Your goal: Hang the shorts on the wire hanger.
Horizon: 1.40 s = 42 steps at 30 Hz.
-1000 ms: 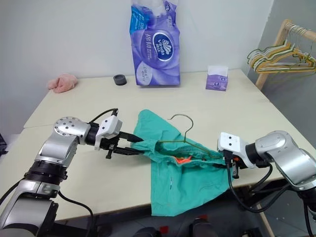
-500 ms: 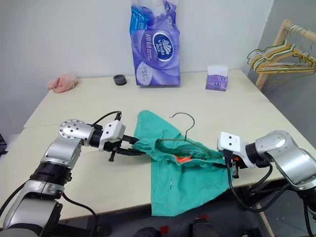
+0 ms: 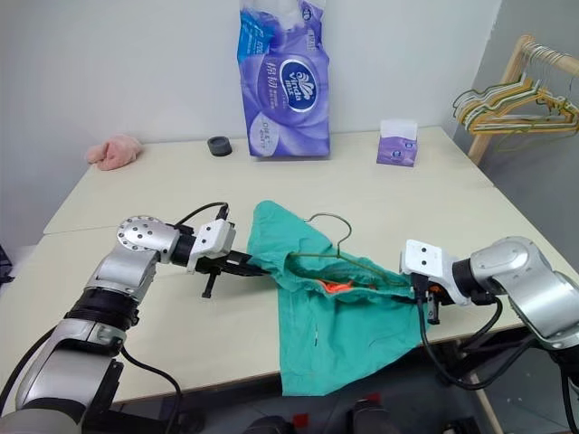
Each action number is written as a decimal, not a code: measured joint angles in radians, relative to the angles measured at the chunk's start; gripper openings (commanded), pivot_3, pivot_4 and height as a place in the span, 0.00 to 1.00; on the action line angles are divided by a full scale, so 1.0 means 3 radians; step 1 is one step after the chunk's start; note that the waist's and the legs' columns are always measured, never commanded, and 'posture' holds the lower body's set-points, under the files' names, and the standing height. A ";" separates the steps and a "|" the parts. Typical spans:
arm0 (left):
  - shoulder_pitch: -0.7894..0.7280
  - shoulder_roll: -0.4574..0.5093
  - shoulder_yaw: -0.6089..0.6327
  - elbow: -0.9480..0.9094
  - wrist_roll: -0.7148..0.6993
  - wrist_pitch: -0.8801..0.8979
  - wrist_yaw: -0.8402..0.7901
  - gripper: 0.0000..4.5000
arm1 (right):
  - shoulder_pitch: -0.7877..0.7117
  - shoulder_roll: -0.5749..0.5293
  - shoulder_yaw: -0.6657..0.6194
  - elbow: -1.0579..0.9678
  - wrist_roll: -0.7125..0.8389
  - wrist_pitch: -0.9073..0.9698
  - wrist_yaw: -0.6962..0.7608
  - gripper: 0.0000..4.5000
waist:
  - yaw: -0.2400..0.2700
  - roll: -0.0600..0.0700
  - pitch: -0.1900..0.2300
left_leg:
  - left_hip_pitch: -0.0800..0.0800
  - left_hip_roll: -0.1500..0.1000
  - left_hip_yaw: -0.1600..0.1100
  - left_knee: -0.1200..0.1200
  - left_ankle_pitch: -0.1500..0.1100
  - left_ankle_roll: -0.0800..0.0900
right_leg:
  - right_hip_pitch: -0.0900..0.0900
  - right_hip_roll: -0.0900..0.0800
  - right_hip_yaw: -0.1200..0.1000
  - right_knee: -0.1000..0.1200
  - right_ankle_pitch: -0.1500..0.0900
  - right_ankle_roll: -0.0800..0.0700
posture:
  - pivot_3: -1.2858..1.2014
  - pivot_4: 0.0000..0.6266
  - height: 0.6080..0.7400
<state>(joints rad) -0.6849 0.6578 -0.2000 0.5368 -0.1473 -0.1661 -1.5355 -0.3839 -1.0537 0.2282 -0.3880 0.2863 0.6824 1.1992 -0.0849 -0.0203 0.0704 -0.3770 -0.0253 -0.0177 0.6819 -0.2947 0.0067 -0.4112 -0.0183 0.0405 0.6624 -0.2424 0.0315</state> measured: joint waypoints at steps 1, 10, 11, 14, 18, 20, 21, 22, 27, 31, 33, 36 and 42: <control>-0.0007 -0.0004 -0.0014 0.0018 0.0000 -0.0009 0.0000 0.01 | 0.0019 -0.0004 -0.0002 0.0000 0.0001 -0.0011 -0.0001 0.00 | 0.0001 0.0000 0.0000 | 0.0000 0.0000 0.0000 0.0000 0.0000 0.0000 | 0.0000 0.0000 0.0000 0.0000 0.0000 0.0000 | 0.46 0.05 1.00; -0.0034 -0.0004 -0.0058 0.0000 -0.0017 -0.0001 0.0043 0.01 | 0.0087 -0.0068 -0.0079 -0.0005 0.0032 -0.0088 -0.0012 0.00 | 0.0000 0.0000 0.0000 | 0.0000 0.0000 0.0000 0.0000 0.0000 0.0000 | 0.0000 0.0000 0.0000 0.0000 0.0000 0.0000 | 0.46 0.05 1.00; -0.0013 -0.0004 -0.0058 -0.0059 -0.0033 0.0073 0.0044 0.01 | 0.0082 -0.0067 -0.0080 -0.0003 0.0035 -0.0069 -0.0016 0.00 | -0.0001 0.0000 0.0000 | 0.0000 0.0000 0.0000 0.0000 0.0000 0.0000 | 0.0000 0.0000 0.0000 0.0000 0.0000 0.0000 | 0.46 0.05 1.00; 0.0108 -0.0002 -0.0057 -0.0240 -0.0129 0.0414 0.0043 0.01 | 0.0072 -0.0065 -0.0079 0.0004 0.0034 -0.0005 -0.0017 0.00 | -0.0006 0.0000 0.0000 | 0.0000 0.0000 0.0000 0.0000 0.0000 0.0000 | 0.0000 0.0000 0.0000 0.0001 0.0000 0.0000 | 0.46 0.05 1.00; 0.0151 0.0015 0.0002 -0.0326 -0.0171 0.0671 0.0167 0.24 | 0.0072 -0.0056 -0.0072 0.0006 0.0039 0.0063 -0.0007 0.00 | -0.0003 0.0000 0.0000 | 0.0000 0.0000 -0.0001 0.0000 0.0000 0.0000 | 0.0000 0.0000 0.0000 0.0001 0.0000 0.0000 | 0.46 0.05 1.00; 0.0151 0.0015 0.0055 -0.0324 -0.0146 0.0567 0.0294 0.37 | 0.0070 -0.0044 -0.0072 0.0007 0.0041 0.0088 -0.0007 0.00 | 0.0001 0.0000 0.0000 | 0.0000 0.0000 -0.0001 0.0000 0.0000 0.0000 | 0.0000 0.0000 0.0001 0.0001 0.0000 0.0000 | 0.46 0.05 1.00; 0.0151 0.0005 0.0069 -0.0318 -0.0129 0.0486 0.0356 0.44 | 0.0065 -0.0043 -0.0072 0.0010 0.0041 0.0094 -0.0007 0.00 | 0.0004 0.0000 0.0000 | 0.0000 0.0000 -0.0001 0.0000 0.0000 0.0000 | 0.0000 -0.0001 0.0001 0.0000 0.0000 0.0000 | 0.46 0.05 1.00; 0.0150 -0.0004 0.0089 -0.0308 -0.0101 0.0398 0.0411 0.50 | 0.0058 -0.0043 -0.0072 0.0012 0.0041 0.0096 -0.0007 0.00 | 0.0005 0.0000 0.0000 | 0.0000 0.0000 -0.0001 0.0000 0.0000 0.0000 | 0.0000 -0.0001 0.0001 0.0001 0.0000 0.0000 | 0.46 0.05 1.00; 0.0150 -0.0005 0.0105 -0.0204 -0.0021 -0.0043 0.0440 0.50 | 0.0046 -0.0020 -0.0073 0.0040 0.0040 0.0095 -0.0007 0.00 | 0.0005 0.0000 0.0000 | 0.0001 0.0000 0.0000 0.0000 0.0000 0.0000 | 0.0000 -0.0001 0.0001 0.0001 0.0000 0.0000 | 0.47 0.05 1.00; 0.0150 -0.0016 0.0103 -0.0164 0.0054 -0.0326 0.0451 0.50 | 0.0028 0.0011 -0.0070 0.0070 0.0038 0.0095 -0.0005 0.00 | 0.0005 0.0000 0.0000 | 0.0000 0.0000 0.0000 0.0000 0.0000 0.0000 | 0.0000 -0.0001 0.0001 0.0001 0.0000 0.0000 | 0.47 0.04 1.00; 0.0150 -0.0023 0.0098 -0.0083 0.0127 -0.0439 0.0499 0.50 | 0.0022 0.0017 -0.0069 0.0072 0.0038 0.0095 -0.0003 0.00 | 0.0004 0.0000 0.0000 | 0.0001 0.0000 0.0000 0.0000 0.0000 0.0000 | 0.0000 -0.0001 0.0000 0.0001 0.0000 0.0000 | 0.47 0.04 1.00; 0.0145 -0.0054 0.0095 0.0075 0.0225 -0.0584 0.0550 0.50 | 0.0016 0.0022 -0.0068 0.0072 0.0038 0.0091 0.0002 0.00 | 0.0004 0.0000 0.0000 | 0.0001 0.0000 0.0000 0.0000 0.0000 0.0000 | 0.0000 -0.0001 0.0000 0.0001 0.0000 0.0000 | 0.46 0.04 1.00; 0.0055 -0.0105 0.0094 0.0325 0.0292 -0.0693 0.0581 0.50 | 0.0016 0.0022 -0.0068 0.0071 0.0038 0.0090 0.0002 0.00 | 0.0007 0.0000 -0.0001 | 0.0000 0.0000 0.0000 0.0001 0.0000 0.0000 | 0.0000 -0.0001 -0.0001 0.0001 0.0000 0.0000 | 0.46 0.04 1.00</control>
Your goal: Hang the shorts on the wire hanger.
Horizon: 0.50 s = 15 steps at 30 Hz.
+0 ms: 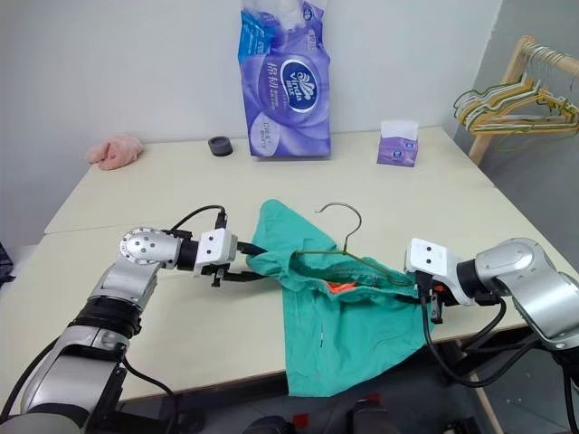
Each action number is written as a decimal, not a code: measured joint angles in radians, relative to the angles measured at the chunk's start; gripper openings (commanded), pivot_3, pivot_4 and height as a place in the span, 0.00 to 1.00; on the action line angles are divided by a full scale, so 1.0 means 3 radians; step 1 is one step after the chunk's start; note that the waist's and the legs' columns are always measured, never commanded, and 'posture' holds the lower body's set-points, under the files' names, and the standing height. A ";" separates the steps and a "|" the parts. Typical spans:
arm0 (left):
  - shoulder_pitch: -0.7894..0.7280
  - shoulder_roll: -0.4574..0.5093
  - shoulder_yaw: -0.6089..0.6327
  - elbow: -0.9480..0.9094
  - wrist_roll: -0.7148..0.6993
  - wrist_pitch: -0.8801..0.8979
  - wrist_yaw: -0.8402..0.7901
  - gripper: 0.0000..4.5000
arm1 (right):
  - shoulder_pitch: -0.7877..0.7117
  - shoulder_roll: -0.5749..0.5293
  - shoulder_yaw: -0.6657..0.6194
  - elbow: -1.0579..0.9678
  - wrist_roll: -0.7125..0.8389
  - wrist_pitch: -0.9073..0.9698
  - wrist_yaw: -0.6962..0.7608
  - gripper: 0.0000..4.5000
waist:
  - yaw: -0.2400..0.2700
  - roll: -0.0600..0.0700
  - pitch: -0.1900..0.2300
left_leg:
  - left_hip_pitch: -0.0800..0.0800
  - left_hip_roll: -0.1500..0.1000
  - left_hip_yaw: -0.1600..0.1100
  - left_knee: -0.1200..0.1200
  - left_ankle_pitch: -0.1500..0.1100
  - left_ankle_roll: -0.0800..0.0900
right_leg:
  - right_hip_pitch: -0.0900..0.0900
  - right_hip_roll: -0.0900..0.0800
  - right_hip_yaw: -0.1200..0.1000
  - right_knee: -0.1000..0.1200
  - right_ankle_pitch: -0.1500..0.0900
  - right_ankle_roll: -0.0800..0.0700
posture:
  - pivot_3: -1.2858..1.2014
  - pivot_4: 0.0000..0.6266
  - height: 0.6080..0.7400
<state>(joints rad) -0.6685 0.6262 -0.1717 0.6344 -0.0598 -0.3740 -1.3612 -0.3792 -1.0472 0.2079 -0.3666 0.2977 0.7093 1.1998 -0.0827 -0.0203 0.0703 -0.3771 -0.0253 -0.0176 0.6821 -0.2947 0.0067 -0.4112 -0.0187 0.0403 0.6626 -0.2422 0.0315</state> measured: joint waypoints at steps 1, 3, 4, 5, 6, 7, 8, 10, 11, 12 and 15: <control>-0.0022 -0.0006 0.0003 0.0009 -0.0001 0.0006 0.0010 0.50 | 0.0000 0.0000 0.0000 0.0000 0.0000 0.0000 0.0000 0.00 | 0.0000 0.0000 0.0000 | 0.0000 0.0000 0.0000 0.0000 0.0000 0.0000 | 0.0000 0.0000 0.0001 0.0000 0.0000 0.0000 | 0.46 0.04 1.00; -0.0054 -0.0038 0.0005 0.0010 -0.0005 0.0025 0.0038 0.50 | 0.0000 0.0000 0.0000 0.0000 0.0000 0.0000 -0.0001 0.00 | -0.0002 0.0000 0.0000 | 0.0000 0.0000 0.0000 0.0000 0.0000 0.0000 | 0.0000 0.0000 0.0001 0.0000 0.0000 0.0000 | 0.46 0.04 1.00; -0.0054 -0.0061 0.0006 0.0010 -0.0009 0.0042 0.0053 0.50 | 0.0000 0.0000 0.0000 0.0000 0.0000 0.0000 -0.0001 0.00 | -0.0003 0.0000 0.0000 | 0.0001 0.0000 0.0000 0.0000 0.0000 0.0000 | 0.0000 0.0000 0.0001 0.0000 0.0000 0.0000 | 0.46 0.04 1.00; -0.0054 -0.0103 0.0005 0.0010 -0.0014 0.0059 0.0061 0.46 | 0.0000 0.0001 0.0000 0.0000 0.0000 0.0000 -0.0001 0.00 | -0.0003 0.0000 0.0000 | 0.0000 0.0000 0.0000 0.0000 0.0000 0.0000 | 0.0000 0.0000 0.0000 0.0001 0.0000 0.0000 | 0.46 0.04 1.00; -0.0054 -0.0141 0.0005 0.0010 -0.0021 0.0068 0.0063 0.41 | 0.0000 0.0002 0.0000 0.0000 0.0000 0.0000 -0.0001 0.00 | -0.0003 0.0000 0.0000 | 0.0000 0.0000 0.0000 0.0000 0.0000 0.0000 | 0.0000 0.0000 0.0000 0.0001 0.0000 0.0000 | 0.46 0.04 1.00; -0.0054 -0.0161 0.0005 0.0010 -0.0028 0.0088 0.0060 0.37 | 0.0000 0.0004 0.0000 0.0000 0.0000 0.0000 -0.0001 0.00 | -0.0003 0.0000 0.0000 | 0.0000 0.0000 0.0000 0.0000 0.0000 0.0000 | 0.0000 0.0000 0.0000 0.0001 0.0000 0.0000 | 0.46 0.04 1.00; -0.0054 -0.0167 0.0005 0.0010 -0.0034 0.0126 0.0051 0.30 | 0.0000 0.0004 0.0000 0.0000 0.0000 0.0000 -0.0001 0.00 | -0.0003 0.0000 0.0000 | 0.0000 0.0000 0.0000 0.0000 0.0000 0.0000 | 0.0000 0.0000 0.0000 0.0001 0.0000 0.0000 | 0.46 0.04 1.00; -0.0056 -0.0166 0.0005 0.0016 -0.0034 0.0167 0.0037 0.16 | 0.0000 0.0004 0.0000 0.0000 0.0000 0.0000 -0.0001 0.00 | -0.0004 0.0000 0.0000 | 0.0001 0.0000 0.0000 0.0000 0.0000 0.0000 | 0.0000 0.0000 0.0000 0.0001 0.0000 0.0000 | 0.46 0.04 1.00; -0.0079 -0.0169 0.0005 0.0068 -0.0029 0.0172 0.0065 0.10 | 0.0000 0.0003 0.0000 0.0000 -0.0001 0.0000 0.0000 0.00 | -0.0004 0.0000 0.0000 | 0.0000 0.0000 0.0000 0.0000 0.0000 0.0000 | 0.0000 0.0000 0.0000 0.0001 0.0000 0.0000 | 0.46 0.04 1.00; -0.0124 -0.0169 0.0005 0.0154 -0.0021 0.0180 0.0096 0.03 | 0.0000 0.0002 0.0000 0.0000 -0.0001 0.0001 0.0000 0.00 | -0.0004 0.0000 0.0000 | 0.0000 0.0000 -0.0001 0.0000 0.0000 0.0000 | 0.0000 0.0000 -0.0001 0.0001 0.0000 0.0000 | 0.46 0.04 1.00; -0.0246 -0.0174 0.0043 0.0360 -0.0015 0.0187 0.0240 0.01 | 0.0006 -0.0009 0.0000 0.0000 -0.0001 0.0003 -0.0001 0.00 | -0.0003 0.0000 0.0000 | 0.0000 0.0000 -0.0001 0.0000 0.0000 0.0000 | 0.0000 0.0000 0.0000 0.0000 0.0000 0.0000 | 0.46 0.04 1.00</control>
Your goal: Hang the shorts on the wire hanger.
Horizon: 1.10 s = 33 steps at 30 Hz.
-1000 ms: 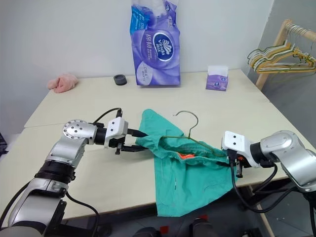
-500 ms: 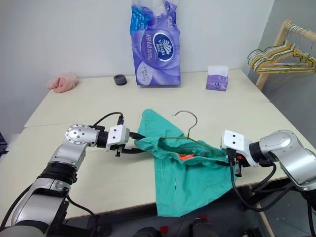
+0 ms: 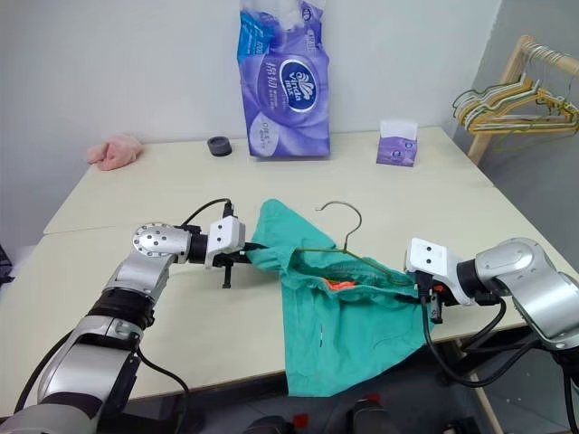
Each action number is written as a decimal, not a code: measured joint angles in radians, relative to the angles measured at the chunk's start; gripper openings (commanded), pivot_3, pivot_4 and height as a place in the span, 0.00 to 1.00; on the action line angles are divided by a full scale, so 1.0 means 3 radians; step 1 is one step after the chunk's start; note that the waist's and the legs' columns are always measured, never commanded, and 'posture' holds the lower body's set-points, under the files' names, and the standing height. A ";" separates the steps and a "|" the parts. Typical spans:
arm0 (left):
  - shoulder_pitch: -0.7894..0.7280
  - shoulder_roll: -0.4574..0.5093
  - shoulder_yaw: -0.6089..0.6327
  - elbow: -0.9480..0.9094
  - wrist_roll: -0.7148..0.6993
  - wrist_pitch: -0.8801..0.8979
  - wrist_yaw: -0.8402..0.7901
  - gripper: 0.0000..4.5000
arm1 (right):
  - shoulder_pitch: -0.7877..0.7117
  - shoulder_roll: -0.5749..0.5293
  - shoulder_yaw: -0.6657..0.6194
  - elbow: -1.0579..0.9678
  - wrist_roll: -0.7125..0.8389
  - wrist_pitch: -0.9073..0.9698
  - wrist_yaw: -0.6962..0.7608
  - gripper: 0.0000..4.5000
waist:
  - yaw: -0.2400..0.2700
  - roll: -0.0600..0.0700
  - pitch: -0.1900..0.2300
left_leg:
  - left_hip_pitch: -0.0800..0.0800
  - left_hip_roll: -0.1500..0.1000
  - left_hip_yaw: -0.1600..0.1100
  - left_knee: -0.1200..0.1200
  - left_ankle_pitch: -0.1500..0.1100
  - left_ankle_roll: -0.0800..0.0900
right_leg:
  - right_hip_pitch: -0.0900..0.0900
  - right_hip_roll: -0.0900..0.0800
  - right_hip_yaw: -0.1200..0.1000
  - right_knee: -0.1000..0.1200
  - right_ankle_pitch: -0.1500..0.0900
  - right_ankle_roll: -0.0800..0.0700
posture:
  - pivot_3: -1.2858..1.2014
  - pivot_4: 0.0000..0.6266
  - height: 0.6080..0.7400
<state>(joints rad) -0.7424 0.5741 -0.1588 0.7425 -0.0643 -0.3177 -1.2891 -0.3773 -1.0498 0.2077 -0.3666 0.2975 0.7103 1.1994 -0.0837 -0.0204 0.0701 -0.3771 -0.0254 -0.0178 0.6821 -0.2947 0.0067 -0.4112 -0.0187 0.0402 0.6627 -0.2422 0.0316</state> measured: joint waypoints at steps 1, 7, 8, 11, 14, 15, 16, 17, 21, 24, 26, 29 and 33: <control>-0.0039 -0.0005 0.0020 0.0055 -0.0002 0.0002 0.0046 0.01 | 0.0009 -0.0007 0.0000 0.0000 0.0000 0.0000 0.0000 0.00 | 0.0002 0.0000 0.0000 | -0.0001 0.0000 0.0000 0.0000 0.0000 0.0000 | 0.0000 0.0000 0.0000 -0.0001 0.0000 0.0000 | 0.46 0.04 1.00; -0.0125 -0.0025 0.0078 0.0191 -0.0016 0.0013 0.0114 0.01 | 0.0044 -0.0022 -0.0001 -0.0005 0.0000 0.0001 -0.0003 0.00 | -0.0001 0.0000 0.0000 | 0.0000 0.0000 0.0000 0.0000 0.0000 0.0000 | 0.0000 0.0000 -0.0001 0.0000 0.0000 0.0000 | 0.46 0.04 1.00; -0.0125 -0.0025 0.0078 0.0192 -0.0016 0.0013 0.0114 0.01 | 0.0045 -0.0023 -0.0001 -0.0005 0.0000 0.0001 -0.0003 0.00 | -0.0001 0.0000 0.0000 | 0.0000 0.0000 0.0000 0.0000 0.0000 0.0000 | 0.0000 0.0000 -0.0001 0.0000 0.0000 0.0000 | 0.46 0.04 1.00; -0.0119 -0.0025 0.0078 0.0184 -0.0014 0.0021 0.0114 0.01 | 0.0048 -0.0033 -0.0001 -0.0007 -0.0001 0.0001 -0.0003 0.00 | -0.0001 0.0000 0.0000 | 0.0000 0.0000 0.0000 0.0000 0.0000 0.0000 | 0.0000 0.0000 0.0000 0.0000 0.0000 0.0000 | 0.46 0.04 1.00; -0.0081 -0.0024 0.0078 0.0133 -0.0013 0.0053 0.0113 0.01 | 0.0051 -0.0043 -0.0001 -0.0011 -0.0001 0.0001 -0.0002 0.00 | -0.0001 0.0000 0.0000 | 0.0000 0.0000 0.0000 0.0000 0.0000 0.0000 | 0.0000 0.0000 0.0000 0.0000 0.0000 0.0000 | 0.46 0.04 1.00; -0.0063 -0.0023 0.0078 0.0120 -0.0011 0.0074 0.0112 0.01 | 0.0054 -0.0046 -0.0001 -0.0013 -0.0001 0.0001 -0.0002 0.00 | -0.0001 0.0000 0.0000 | 0.0000 0.0000 0.0000 0.0000 0.0000 0.0000 | 0.0000 0.0000 0.0000 0.0000 0.0000 0.0000 | 0.46 0.04 1.00; -0.0041 -0.0022 0.0077 0.0111 -0.0006 0.0080 0.0112 0.01 | 0.0062 -0.0055 -0.0001 -0.0019 -0.0001 0.0001 -0.0002 0.00 | -0.0001 0.0000 0.0000 | 0.0000 0.0000 0.0000 0.0000 0.0000 0.0000 | 0.0000 0.0000 0.0000 0.0000 0.0000 0.0000 | 0.46 0.04 1.00; -0.0023 -0.0021 0.0077 0.0109 -0.0003 0.0085 0.0112 0.01 | 0.0070 -0.0060 -0.0001 -0.0023 0.0001 0.0002 -0.0002 0.00 | -0.0001 0.0000 0.0000 | 0.0000 0.0000 0.0000 0.0000 0.0000 0.0000 | 0.0000 0.0000 0.0000 0.0000 0.0000 0.0000 | 0.46 0.04 1.00; 0.0044 -0.0016 0.0077 0.0031 0.0005 0.0106 0.0114 0.01 | 0.0080 -0.0060 -0.0003 -0.0046 0.0010 0.0040 -0.0004 0.00 | 0.0000 0.0000 0.0000 | 0.0000 0.0000 0.0000 0.0000 0.0000 0.0000 | 0.0000 0.0000 0.0000 0.0000 0.0000 0.0000 | 0.46 0.04 1.00; 0.0138 0.0002 0.0076 -0.0143 -0.0015 0.0313 0.0060 0.05 | 0.0068 -0.0030 -0.0003 -0.0060 0.0059 0.0100 -0.0008 0.00 | -0.0001 0.0000 0.0000 | 0.0000 0.0000 0.0000 0.0000 0.0000 0.0000 | 0.0000 0.0000 0.0000 0.0001 0.0000 0.0000 | 0.46 0.04 1.00; 0.0191 0.0002 0.0073 -0.0238 -0.0032 0.0451 0.0034 0.15 | 0.0061 -0.0013 -0.0003 -0.0075 0.0084 0.0135 -0.0009 0.00 | -0.0001 0.0000 0.0000 | 0.0000 0.0000 0.0000 0.0000 0.0000 0.0000 | 0.0000 0.0000 0.0000 0.0001 0.0000 0.0000 | 0.46 0.04 1.00; 0.0218 0.0002 0.0074 -0.0273 -0.0032 0.0520 0.0067 0.35 | 0.0057 -0.0010 -0.0004 -0.0085 0.0127 0.0146 -0.0011 0.00 | 0.0002 -0.0001 0.0000 | 0.0000 0.0000 -0.0001 0.0000 0.0000 0.0000 | 0.0000 0.0000 0.0000 0.0001 0.0000 0.0000 | 0.46 0.04 1.00; 0.0227 -0.0020 0.0143 -0.0369 -0.0065 0.0558 0.0167 0.62 | 0.0058 0.0009 -0.0046 -0.0110 0.0175 0.0207 -0.0054 0.00 | 0.0002 -0.0001 -0.0001 | 0.0000 0.0000 -0.0001 0.0000 0.0000 0.0000 | 0.0000 -0.0001 0.0001 0.0000 0.0000 0.0000 | 0.46 0.05 1.00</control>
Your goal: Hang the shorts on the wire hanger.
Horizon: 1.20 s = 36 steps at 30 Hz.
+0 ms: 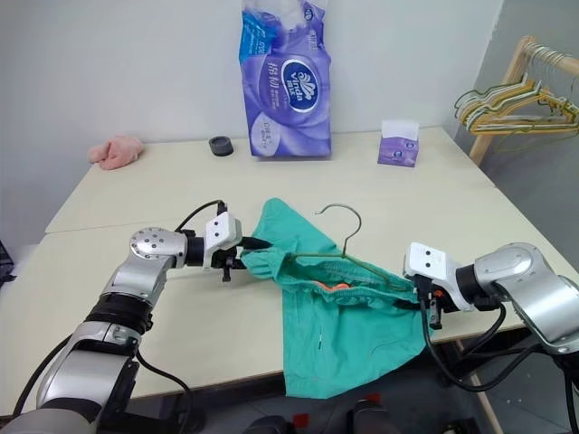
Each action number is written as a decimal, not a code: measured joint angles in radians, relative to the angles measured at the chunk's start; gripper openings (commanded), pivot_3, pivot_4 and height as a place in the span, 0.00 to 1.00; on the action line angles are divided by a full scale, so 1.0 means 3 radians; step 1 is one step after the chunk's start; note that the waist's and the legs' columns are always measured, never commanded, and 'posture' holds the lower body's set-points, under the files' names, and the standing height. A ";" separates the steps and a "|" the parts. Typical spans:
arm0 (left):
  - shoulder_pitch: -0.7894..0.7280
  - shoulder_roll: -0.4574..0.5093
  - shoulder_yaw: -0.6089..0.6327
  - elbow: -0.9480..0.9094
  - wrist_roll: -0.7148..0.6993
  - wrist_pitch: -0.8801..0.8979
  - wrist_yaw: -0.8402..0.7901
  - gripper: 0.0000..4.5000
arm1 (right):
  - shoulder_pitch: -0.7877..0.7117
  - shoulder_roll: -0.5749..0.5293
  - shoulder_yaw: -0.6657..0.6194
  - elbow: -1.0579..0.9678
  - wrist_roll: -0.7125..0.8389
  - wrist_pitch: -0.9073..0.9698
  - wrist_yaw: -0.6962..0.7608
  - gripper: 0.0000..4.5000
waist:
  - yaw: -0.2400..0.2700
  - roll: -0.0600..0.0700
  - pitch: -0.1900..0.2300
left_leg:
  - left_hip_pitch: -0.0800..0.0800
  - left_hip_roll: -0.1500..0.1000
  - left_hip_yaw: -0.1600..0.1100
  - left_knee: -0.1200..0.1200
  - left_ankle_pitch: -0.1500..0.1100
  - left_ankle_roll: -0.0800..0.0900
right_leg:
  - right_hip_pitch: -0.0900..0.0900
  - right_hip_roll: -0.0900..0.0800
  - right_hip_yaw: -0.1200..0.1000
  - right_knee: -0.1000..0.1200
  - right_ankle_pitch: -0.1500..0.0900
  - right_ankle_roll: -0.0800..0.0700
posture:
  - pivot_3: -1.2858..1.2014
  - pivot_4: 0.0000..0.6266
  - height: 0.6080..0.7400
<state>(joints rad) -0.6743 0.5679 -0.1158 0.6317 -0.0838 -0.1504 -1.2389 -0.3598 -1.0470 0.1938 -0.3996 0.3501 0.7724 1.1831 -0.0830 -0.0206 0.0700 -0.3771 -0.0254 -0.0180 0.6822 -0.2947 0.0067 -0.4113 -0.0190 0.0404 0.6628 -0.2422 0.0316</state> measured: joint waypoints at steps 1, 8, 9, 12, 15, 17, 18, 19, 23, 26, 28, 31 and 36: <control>0.0001 -0.0025 0.0050 -0.0022 -0.0048 0.0046 0.0059 0.69 | 0.0001 0.0015 -0.0030 -0.0005 0.0028 0.0024 -0.0025 0.00 | 0.0000 0.0000 0.0000 | 0.0000 0.0000 0.0000 0.0000 0.0000 0.0000 | 0.0000 0.0000 0.0000 0.0000 0.0000 0.0000 | 0.46 0.05 1.00; 0.0022 0.0088 0.0478 -0.0248 -0.0339 0.0466 0.0437 0.82 | 0.0170 0.0208 -0.0354 -0.0145 0.0327 0.0446 -0.0325 0.00 | -0.0011 0.0000 0.0001 | 0.0000 0.0001 -0.0003 -0.0001 0.0000 0.0000 | -0.0001 0.0000 -0.0001 0.0001 0.0000 0.0000 | 0.46 0.09 1.00; 0.0022 0.0165 0.0555 -0.0249 -0.0356 0.0503 0.0513 0.82 | 0.0241 0.0285 -0.0486 -0.0181 0.0415 0.0606 -0.0428 0.00 | -0.0013 -0.0001 0.0001 | 0.0000 0.0002 -0.0004 -0.0002 0.0000 0.0000 | -0.0001 0.0000 -0.0002 0.0002 0.0000 0.0000 | 0.45 0.10 1.00; 0.0017 0.0251 0.0695 -0.0362 -0.0420 0.0675 0.0606 0.82 | 0.0365 0.0519 -0.0872 -0.0264 0.0676 0.1126 -0.0748 0.00 | -0.0003 -0.0001 0.0001 | 0.0000 0.0002 -0.0004 -0.0001 0.0000 0.0000 | 0.0001 -0.0002 -0.0001 0.0001 0.0000 0.0000 | 0.45 0.12 1.00; 0.0040 0.0152 0.0657 -0.0704 -0.0540 0.0939 0.0595 0.82 | 0.0391 0.0845 -0.1298 -0.0384 0.0924 0.1684 -0.1089 0.00 | 0.0040 -0.0002 0.0002 | -0.0002 -0.0003 -0.0007 0.0002 0.0000 0.0000 | 0.0003 -0.0006 -0.0003 -0.0001 0.0002 0.0002 | 0.44 0.14 1.00; 0.0103 -0.0033 0.0516 -0.1069 -0.0611 0.1138 0.0599 0.82 | 0.0398 0.1174 -0.1671 -0.0490 0.1009 0.2123 -0.1364 0.00 | 0.0065 -0.0002 0.0002 | -0.0002 -0.0003 -0.0007 0.0003 -0.0001 0.0000 | 0.0005 -0.0007 -0.0001 0.0000 0.0003 0.0003 | 0.43 0.16 1.00; 0.0148 -0.0132 0.0414 -0.1256 -0.0635 0.1265 0.0615 0.82 | 0.0434 0.1337 -0.1880 -0.0553 0.1024 0.2333 -0.1512 0.00 | 0.0070 -0.0001 0.0004 | -0.0002 -0.0003 -0.0006 0.0002 -0.0001 0.0000 | 0.0004 -0.0006 -0.0001 -0.0001 0.0003 0.0003 | 0.43 0.17 1.00; 0.0204 -0.0245 0.0325 -0.1449 -0.0670 0.1395 0.0636 0.82 | 0.0524 0.1512 -0.2083 -0.0630 0.1021 0.2479 -0.1661 0.00 | 0.0084 -0.0002 0.0003 | -0.0002 -0.0003 -0.0009 0.0002 -0.0001 0.0000 | 0.0005 -0.0006 -0.0003 -0.0001 0.0002 0.0002 | 0.42 0.17 1.00; 0.0333 -0.0714 -0.0192 -0.2158 -0.0764 0.1904 0.0831 0.82 | 0.0953 0.1996 -0.2727 -0.0861 0.1068 0.2781 -0.2258 0.00 | 0.0052 0.0021 0.0021 | -0.0007 -0.0004 -0.0002 0.0001 -0.0001 0.0000 | -0.0002 -0.0005 0.0005 0.0002 0.0002 0.0003 | 0.40 0.20 1.00; 0.0227 -0.0923 -0.0285 -0.2361 -0.0767 0.2102 0.1047 0.82 | 0.1053 0.2174 -0.3073 -0.1064 0.1252 0.2781 -0.2651 0.00 | -0.0086 0.0039 0.0033 | 0.0004 0.0001 0.0007 -0.0005 -0.0001 0.0000 | 0.0008 0.0005 0.0013 0.0003 0.0000 0.0005 | 0.39 0.21 1.00; 0.0138 -0.1028 -0.0330 -0.2400 -0.0772 0.2155 0.1104 0.82 | 0.1067 0.2275 -0.3214 -0.1147 0.1365 0.2781 -0.2902 0.00 | -0.0161 0.0044 0.0038 | 0.0015 0.0004 0.0005 -0.0009 -0.0001 0.0001 | 0.0016 0.0016 0.0013 -0.0001 -0.0014 0.0021 | 0.37 0.22 1.00; -0.0052 -0.1206 -0.0383 -0.2382 -0.0856 0.2217 0.1070 0.82 | 0.0934 0.2513 -0.3459 -0.1218 0.1473 0.2782 -0.3453 0.00 | -0.0269 0.0058 0.0053 | 0.0006 0.0002 0.0005 -0.0010 -0.0002 0.0002 | 0.0017 0.0032 0.0017 -0.0003 -0.0022 0.0027 | 0.37 0.22 1.00; -0.0318 -0.1362 -0.0563 -0.2197 -0.0756 0.1967 0.1024 0.82 | 0.0696 0.2484 -0.3850 -0.1188 0.1914 0.2781 -0.4498 0.00 | -0.0428 0.0080 0.0071 | -0.0002 -0.0003 0.0012 -0.0009 -0.0012 0.0019 | 0.0018 0.0030 0.0026 -0.0016 -0.0026 0.0033 | 0.35 0.22 1.00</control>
<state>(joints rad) -0.7698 0.1594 -0.2848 -0.0273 -0.3105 0.4397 -0.9315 -0.1510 -0.3019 -0.9612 -0.7559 0.9244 1.6067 -0.1663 -0.2114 0.0034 0.0912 -0.3778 -0.0264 -0.0144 0.6795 -0.2982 0.0125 -0.4060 -0.0100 0.0483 0.6581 -0.2500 0.0415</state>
